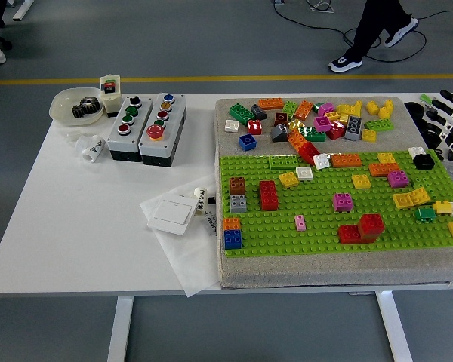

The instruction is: Pick up the brick,pile it on top of brick,press brick,pick up the brick,pile it on top of brick,press brick

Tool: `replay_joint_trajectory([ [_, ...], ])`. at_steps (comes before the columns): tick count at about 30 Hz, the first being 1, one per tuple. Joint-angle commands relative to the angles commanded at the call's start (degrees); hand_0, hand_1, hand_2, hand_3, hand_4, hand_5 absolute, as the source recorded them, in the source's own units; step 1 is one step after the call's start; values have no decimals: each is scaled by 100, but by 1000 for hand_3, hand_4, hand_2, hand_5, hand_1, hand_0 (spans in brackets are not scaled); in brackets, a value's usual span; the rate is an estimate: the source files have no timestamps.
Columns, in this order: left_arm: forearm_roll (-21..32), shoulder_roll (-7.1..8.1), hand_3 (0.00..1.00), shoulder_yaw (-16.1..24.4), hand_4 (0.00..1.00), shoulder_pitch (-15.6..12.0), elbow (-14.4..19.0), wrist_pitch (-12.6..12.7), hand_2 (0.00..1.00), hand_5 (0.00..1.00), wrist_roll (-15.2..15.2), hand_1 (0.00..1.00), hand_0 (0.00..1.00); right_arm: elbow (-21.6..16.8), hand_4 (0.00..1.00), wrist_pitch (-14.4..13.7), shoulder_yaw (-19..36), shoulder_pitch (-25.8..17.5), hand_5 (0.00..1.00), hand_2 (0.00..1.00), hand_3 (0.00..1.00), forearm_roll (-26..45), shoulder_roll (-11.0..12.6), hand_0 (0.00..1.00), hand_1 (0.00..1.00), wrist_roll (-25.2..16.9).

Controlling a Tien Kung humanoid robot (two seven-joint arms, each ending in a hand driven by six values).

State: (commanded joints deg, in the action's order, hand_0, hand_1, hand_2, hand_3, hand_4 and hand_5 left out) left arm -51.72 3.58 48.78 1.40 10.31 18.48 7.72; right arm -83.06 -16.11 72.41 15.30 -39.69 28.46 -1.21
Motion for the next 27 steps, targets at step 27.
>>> replay_joint_trajectory([
  [27, 45, -18, 624, -30, 675, 28, 0, 5, 792, 646, -6, 746, 722, 80, 998, 378, -18, 32, 998, 826, 844, 79, 8, 849, 798, 40],
])
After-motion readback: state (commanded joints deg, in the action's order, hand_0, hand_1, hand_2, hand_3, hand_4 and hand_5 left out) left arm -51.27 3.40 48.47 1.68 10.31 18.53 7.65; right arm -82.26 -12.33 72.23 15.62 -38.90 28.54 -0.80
